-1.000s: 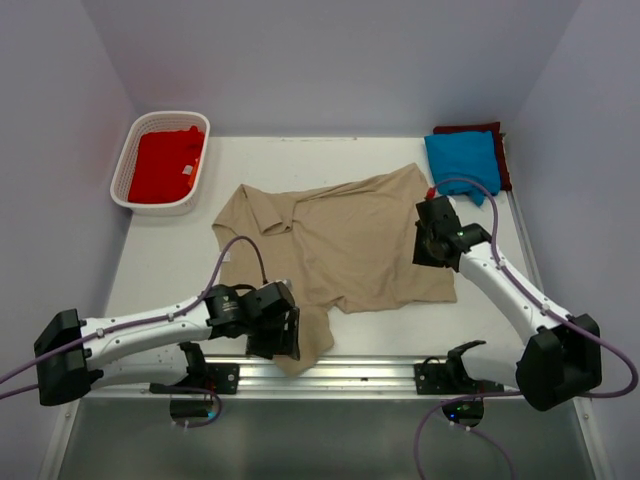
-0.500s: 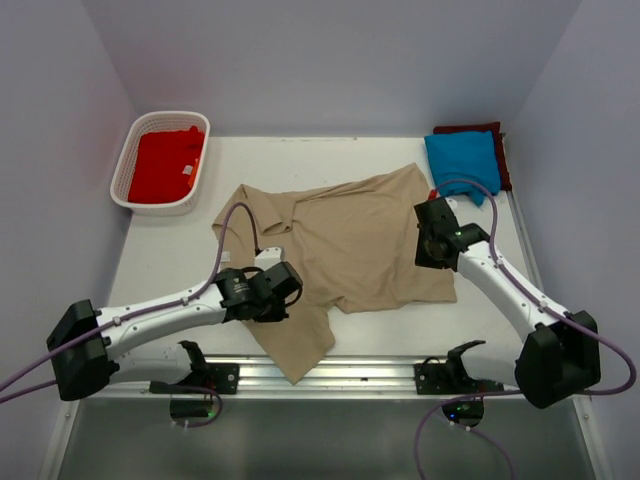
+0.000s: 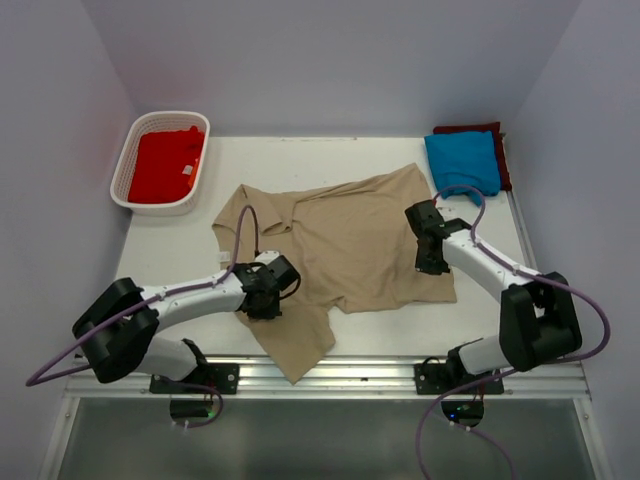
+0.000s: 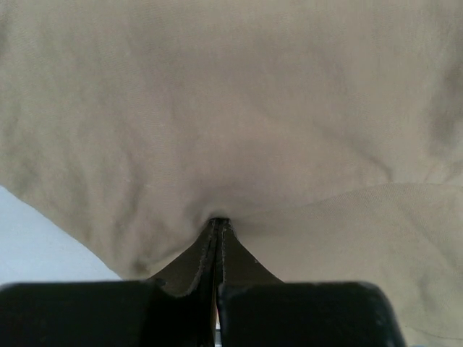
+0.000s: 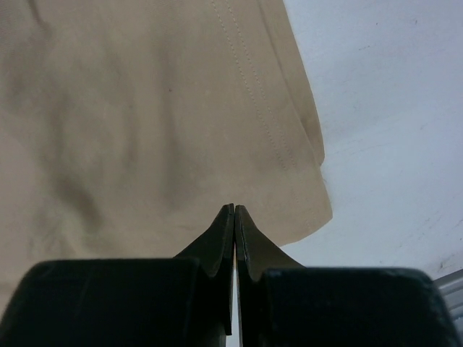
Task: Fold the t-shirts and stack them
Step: Flatten out the tshirt
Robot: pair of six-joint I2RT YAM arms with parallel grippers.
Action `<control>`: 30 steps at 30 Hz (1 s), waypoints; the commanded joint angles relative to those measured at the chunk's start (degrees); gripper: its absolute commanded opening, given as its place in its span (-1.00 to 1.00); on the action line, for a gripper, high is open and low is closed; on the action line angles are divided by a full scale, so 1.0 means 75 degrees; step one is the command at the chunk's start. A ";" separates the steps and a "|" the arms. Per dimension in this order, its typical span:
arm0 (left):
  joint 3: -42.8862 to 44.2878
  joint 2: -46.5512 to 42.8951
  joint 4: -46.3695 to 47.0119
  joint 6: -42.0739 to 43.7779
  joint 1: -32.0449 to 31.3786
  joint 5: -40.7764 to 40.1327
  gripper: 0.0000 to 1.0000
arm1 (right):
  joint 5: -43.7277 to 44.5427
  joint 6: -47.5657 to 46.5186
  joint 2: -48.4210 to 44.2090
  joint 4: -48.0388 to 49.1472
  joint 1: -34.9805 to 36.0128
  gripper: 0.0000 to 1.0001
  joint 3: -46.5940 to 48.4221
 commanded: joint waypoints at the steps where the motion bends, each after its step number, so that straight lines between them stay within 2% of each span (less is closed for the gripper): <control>1: -0.0512 0.0032 0.0358 0.0333 0.0506 -0.0009 -1.00 | 0.0402 0.0267 0.0147 0.0159 -0.0064 -1.00 0.0049; 10: -0.0654 -0.0883 0.0194 0.0756 0.1936 0.0659 -1.00 | 0.0589 0.0326 0.0486 0.0124 -0.0158 -1.00 0.0073; 13: -0.0537 -0.0860 0.0159 0.0674 0.2229 0.1058 -1.00 | 0.0625 0.0361 0.0650 0.0112 -0.0216 -1.00 0.0073; 16: -0.0489 -0.0685 0.0241 0.0778 0.2394 0.0965 -1.00 | 0.0660 0.0396 0.0802 0.0112 -0.0228 -1.00 0.0026; 23: 0.0014 -0.0192 0.0498 0.1610 0.3226 0.0825 -1.00 | 0.0707 0.0466 0.1014 0.0218 -0.0263 -1.00 -0.0150; 30: 0.0319 0.0008 0.0617 0.2138 0.4000 0.1199 -1.00 | 0.0800 0.0501 0.1155 0.0183 -0.0333 -1.00 -0.0232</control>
